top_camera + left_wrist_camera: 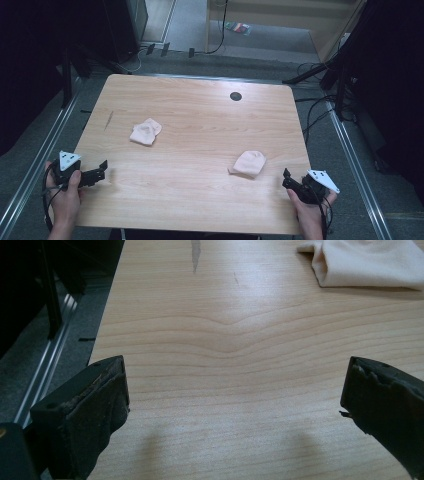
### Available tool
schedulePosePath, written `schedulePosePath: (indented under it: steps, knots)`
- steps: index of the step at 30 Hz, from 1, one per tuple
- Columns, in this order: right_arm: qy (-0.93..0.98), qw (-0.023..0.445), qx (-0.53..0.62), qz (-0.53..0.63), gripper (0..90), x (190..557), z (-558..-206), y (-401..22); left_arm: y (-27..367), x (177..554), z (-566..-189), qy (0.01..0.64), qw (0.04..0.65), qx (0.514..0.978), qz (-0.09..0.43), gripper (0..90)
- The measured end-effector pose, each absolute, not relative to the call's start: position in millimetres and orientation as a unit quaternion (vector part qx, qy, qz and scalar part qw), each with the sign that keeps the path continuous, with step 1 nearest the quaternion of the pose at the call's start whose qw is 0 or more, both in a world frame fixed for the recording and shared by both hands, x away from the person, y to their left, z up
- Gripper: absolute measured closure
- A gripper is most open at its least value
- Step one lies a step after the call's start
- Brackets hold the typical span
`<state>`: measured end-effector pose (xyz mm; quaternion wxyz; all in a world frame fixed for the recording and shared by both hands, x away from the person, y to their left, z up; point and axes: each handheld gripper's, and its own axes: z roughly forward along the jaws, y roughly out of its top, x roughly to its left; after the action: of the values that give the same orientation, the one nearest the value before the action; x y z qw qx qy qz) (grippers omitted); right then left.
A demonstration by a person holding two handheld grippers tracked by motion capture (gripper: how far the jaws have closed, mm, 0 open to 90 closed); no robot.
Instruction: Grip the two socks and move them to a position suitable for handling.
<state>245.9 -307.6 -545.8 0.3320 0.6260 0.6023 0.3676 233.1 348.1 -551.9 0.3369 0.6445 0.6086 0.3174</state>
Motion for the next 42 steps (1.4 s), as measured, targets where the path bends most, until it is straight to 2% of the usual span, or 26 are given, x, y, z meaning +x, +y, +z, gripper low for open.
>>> schedulePosePath:
  steps: [4, 10, 27, 30, 34, 42]
  knots:
    - [0.603, 0.34, 0.624, 0.364, 21.8, 245, -543, -306, 349, 233, -552, 0.609, 0.341, 0.643, 0.315, 0.0]
    - [0.601, 0.325, 0.625, 0.377, 26.7, 244, -535, -302, 348, 232, -552, 0.609, 0.341, 0.64, 0.322, 0.0]
    - [0.642, 0.308, 0.555, 0.429, 29.0, 258, -503, -251, 345, 230, -552, 0.602, 0.341, 0.65, 0.314, 0.0]
    - [0.649, 0.287, 0.553, 0.436, 31.0, 260, -495, -244, 345, 230, -552, 0.604, 0.342, 0.648, 0.314, 0.0]
    - [0.675, 0.291, 0.537, 0.413, 32.0, 268, -488, -231, 346, 229, -552, 0.605, 0.343, 0.647, 0.312, 0.0]
    - [0.69, 0.263, 0.542, 0.402, 35.3, 282, -491, -217, 347, 229, -552, 0.604, 0.35, 0.645, 0.312, 0.0]
